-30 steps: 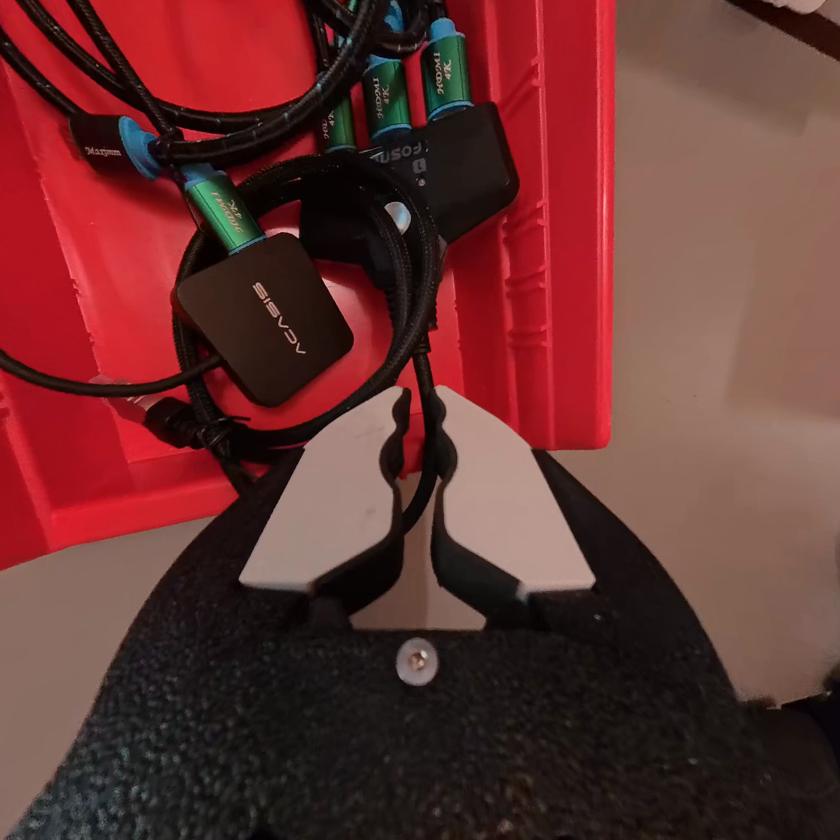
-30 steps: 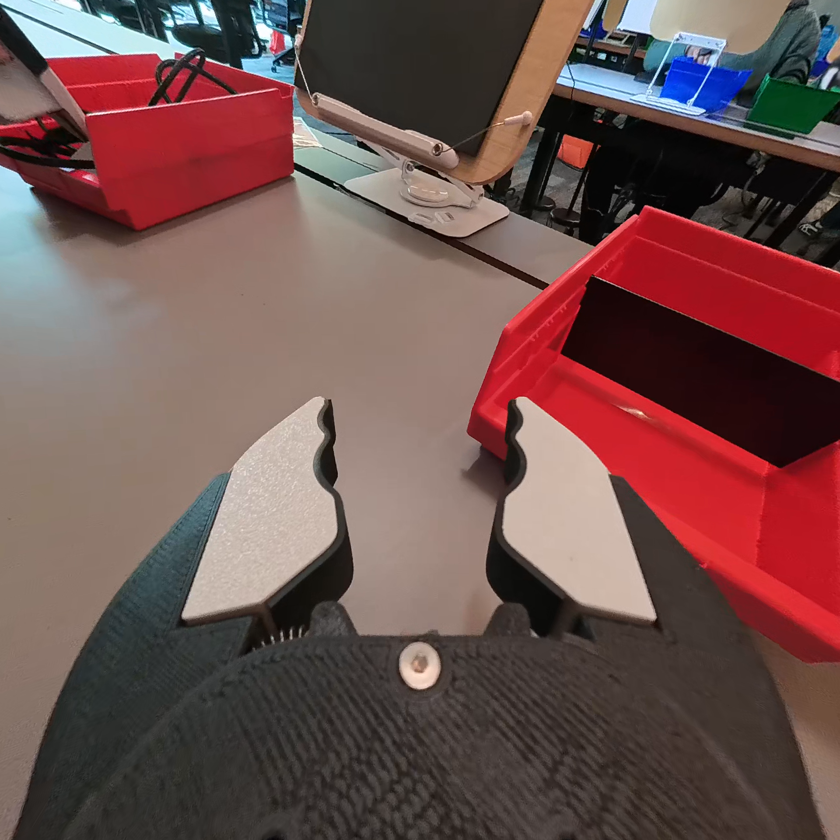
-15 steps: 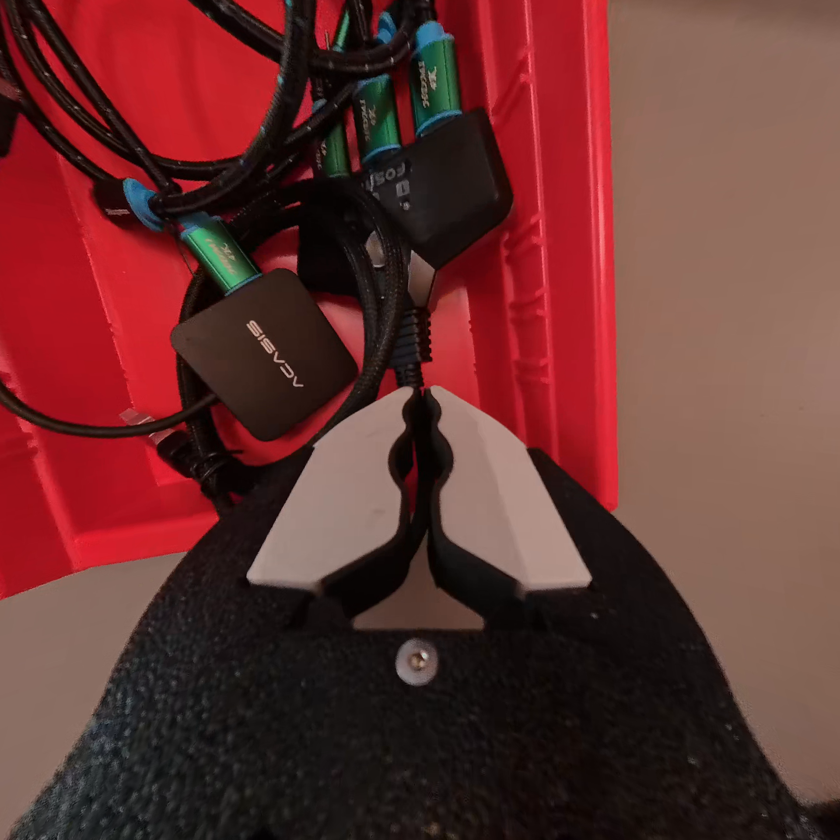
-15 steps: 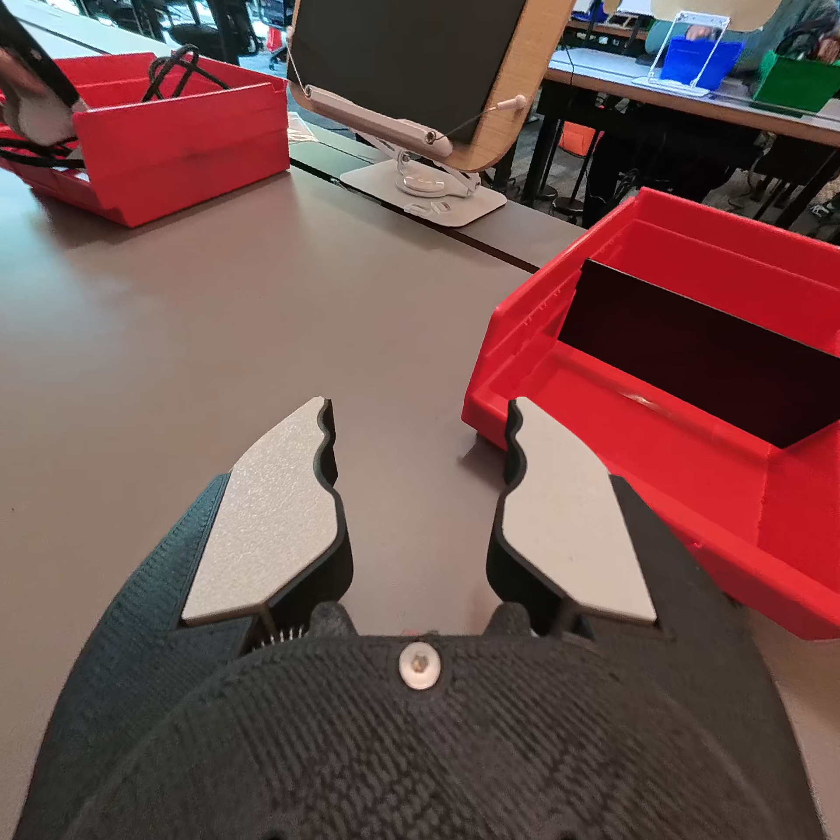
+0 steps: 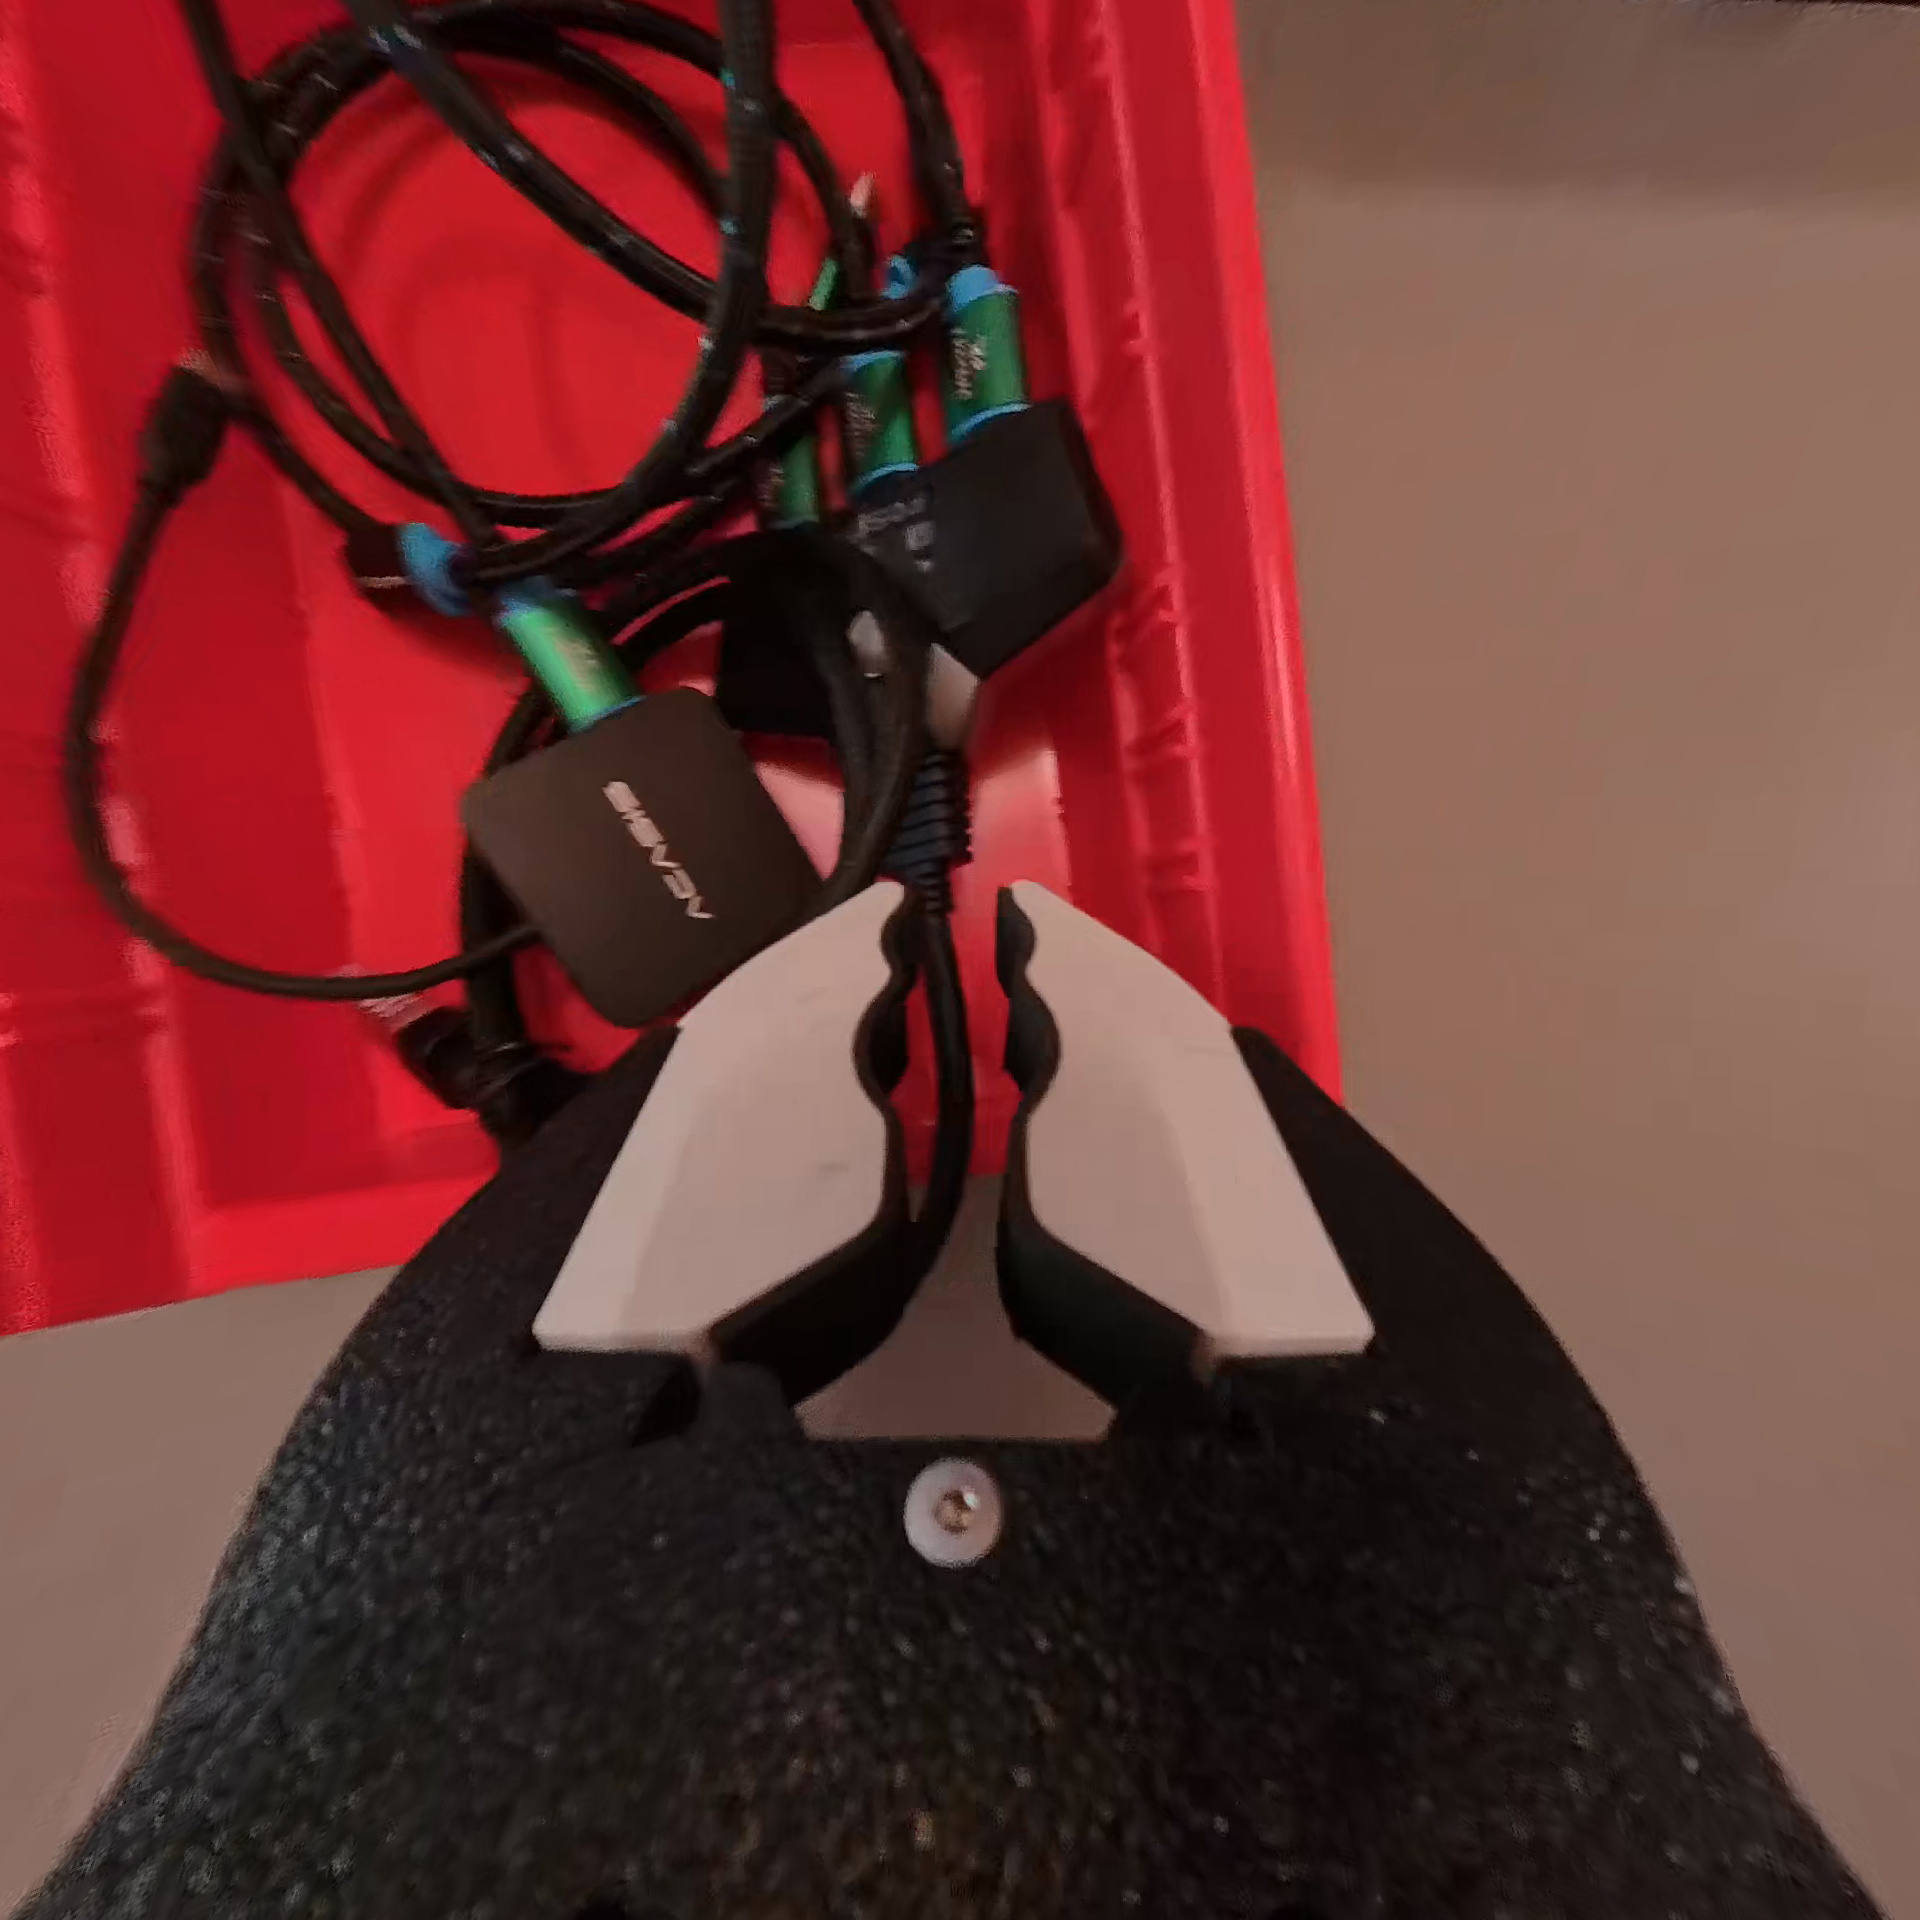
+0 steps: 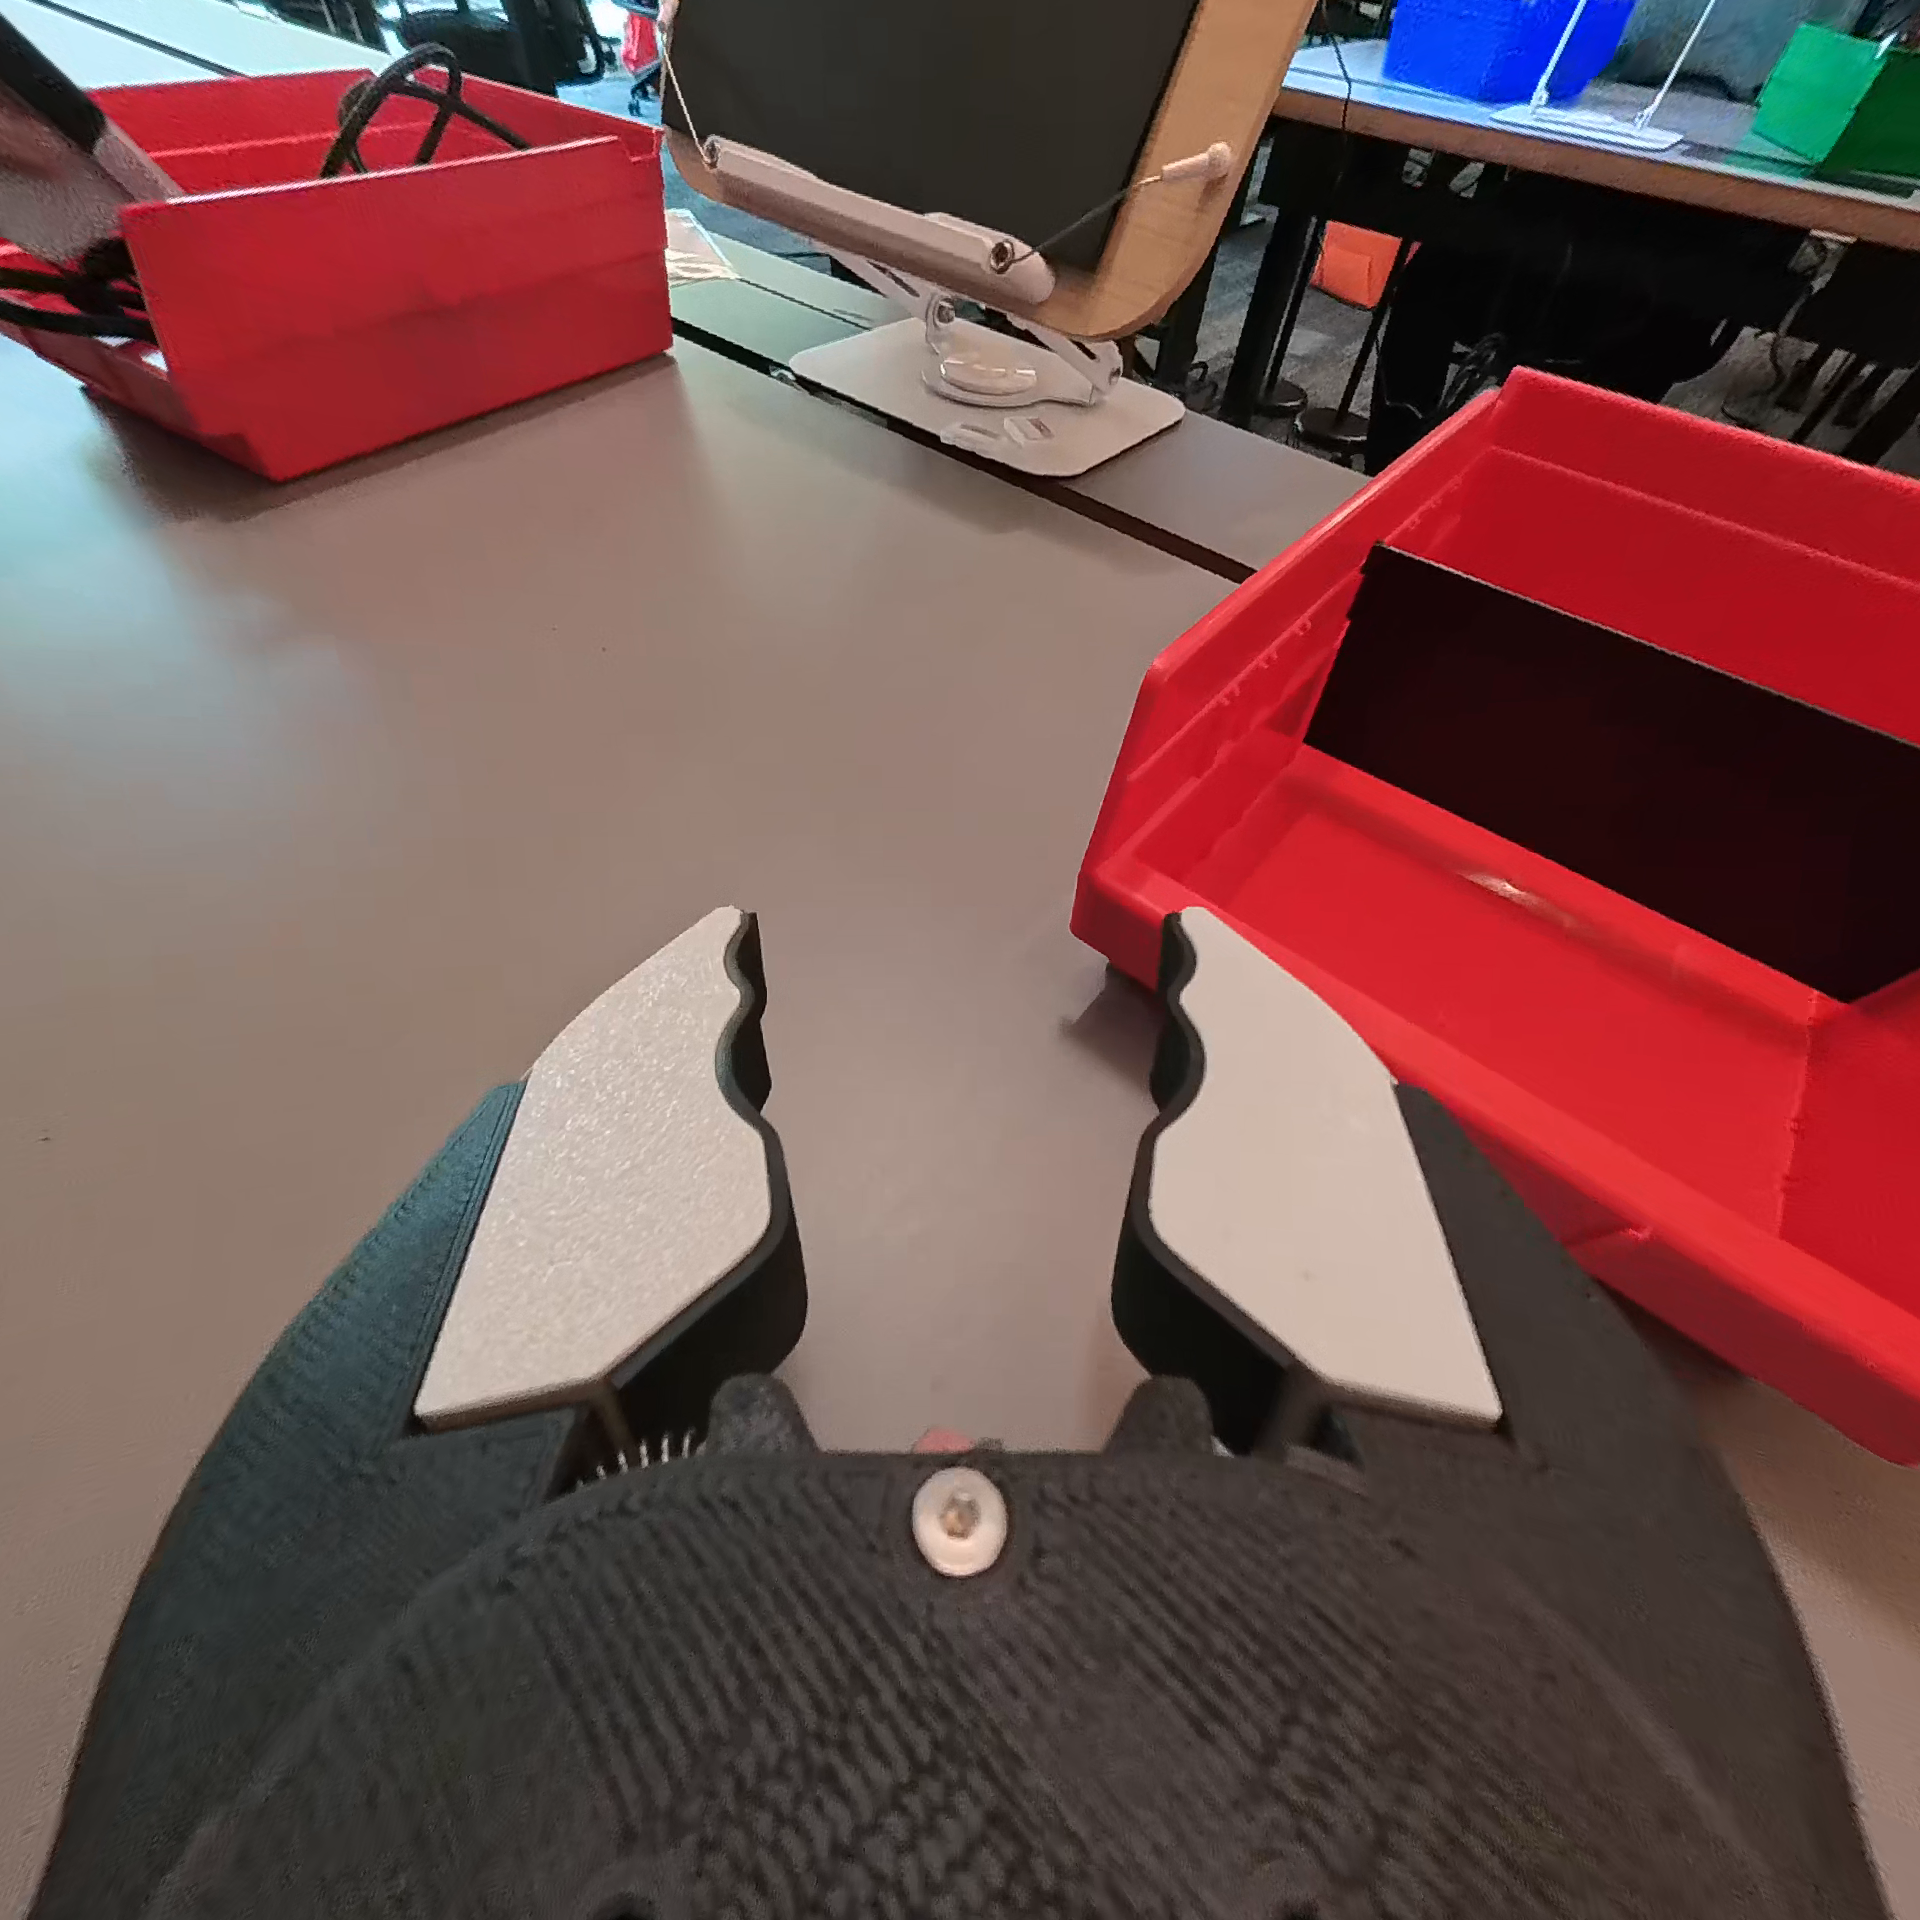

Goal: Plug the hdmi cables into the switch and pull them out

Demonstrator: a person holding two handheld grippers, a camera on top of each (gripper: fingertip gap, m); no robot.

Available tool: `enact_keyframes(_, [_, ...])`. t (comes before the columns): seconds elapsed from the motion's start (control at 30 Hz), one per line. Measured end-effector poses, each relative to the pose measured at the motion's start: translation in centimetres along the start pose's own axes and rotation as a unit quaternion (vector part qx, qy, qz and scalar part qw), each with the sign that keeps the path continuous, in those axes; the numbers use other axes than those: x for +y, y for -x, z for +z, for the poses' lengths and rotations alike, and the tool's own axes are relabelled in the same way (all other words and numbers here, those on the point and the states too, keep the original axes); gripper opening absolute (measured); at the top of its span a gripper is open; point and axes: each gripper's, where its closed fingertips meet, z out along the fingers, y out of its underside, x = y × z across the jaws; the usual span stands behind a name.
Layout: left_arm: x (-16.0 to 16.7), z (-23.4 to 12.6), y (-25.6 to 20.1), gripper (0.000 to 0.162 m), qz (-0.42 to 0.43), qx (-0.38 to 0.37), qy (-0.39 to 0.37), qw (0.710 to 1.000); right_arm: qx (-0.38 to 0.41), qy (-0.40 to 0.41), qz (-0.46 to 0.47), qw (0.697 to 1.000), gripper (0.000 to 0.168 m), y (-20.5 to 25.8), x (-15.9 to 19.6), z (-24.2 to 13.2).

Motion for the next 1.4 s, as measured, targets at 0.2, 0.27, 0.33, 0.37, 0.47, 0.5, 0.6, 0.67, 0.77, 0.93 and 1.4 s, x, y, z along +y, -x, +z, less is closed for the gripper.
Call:
enact_keyframes(0.2, [1.2, 1.4, -0.6, 0.006, 0.007, 0.01, 0.042, 0.999, 0.0, 0.002, -0.003, 1.0, 0.073, 0.0, 0.0, -0.1])
enact_keyframes(0.27, [1.1, 1.4, 0.3, 0.004, 0.03, -0.032, 0.037, 0.998, 0.002, 0.001, -0.002, 1.0, 0.073, -0.1, 0.1, -0.1])
enact_keyframes(0.33, [0.9, 1.2, 0.9, 0.001, 0.042, -0.067, 0.029, 0.996, 0.0, 0.001, 0.004, 1.0, 0.073, -0.1, 0.1, -0.1])
enact_keyframes(0.37, [1.0, 1.3, 0.9, 0.0, 0.043, -0.077, 0.035, 0.995, -0.001, 0.002, 0.005, 1.0, 0.073, -0.1, 0.2, 0.0])
enact_keyframes(0.47, [1.3, 1.5, 0.7, 0.002, 0.058, -0.092, 0.048, 0.993, -0.003, 0.004, 0.001, 1.0, 0.073, 0.1, 0.3, 0.0])
enact_keyframes(0.5, [1.3, 1.5, 0.7, 0.006, 0.052, -0.088, 0.058, 0.993, -0.003, 0.005, 0.001, 1.0, 0.073, 0.1, 0.3, 0.1])
enact_keyframes(0.6, [1.8, 1.2, -0.6, 0.024, 0.034, 0.006, 0.103, 0.994, -0.009, 0.008, 0.003, 1.0, 0.073, 0.3, 0.5, 0.2])
enact_keyframes(0.67, [1.8, 1.1, -0.5, 0.011, 0.033, 0.034, 0.11, 0.993, -0.007, 0.01, 0.0, 1.0, 0.073, 0.2, 0.5, 0.0])
enact_keyframes(0.77, [2.0, 1.1, 0.0, 0.005, 0.069, 0.042, 0.103, 0.991, -0.002, 0.007, 0.002, 1.0, 0.073, -0.1, 0.4, -0.2])
enact_keyframes(0.93, [2.9, 0.0, 1.3, 0.005, 0.103, -0.024, 0.098, 0.99, 0.001, 0.011, 0.006, 1.0, 0.073, -0.3, 0.6, -0.2])
enact_keyframes(1.4, [1.8, -0.1, -0.6, 0.031, 0.022, 0.032, 0.061, 0.997, -0.007, 0.022, 0.006, 1.0, 0.073, 0.0, 1.2, 0.2])
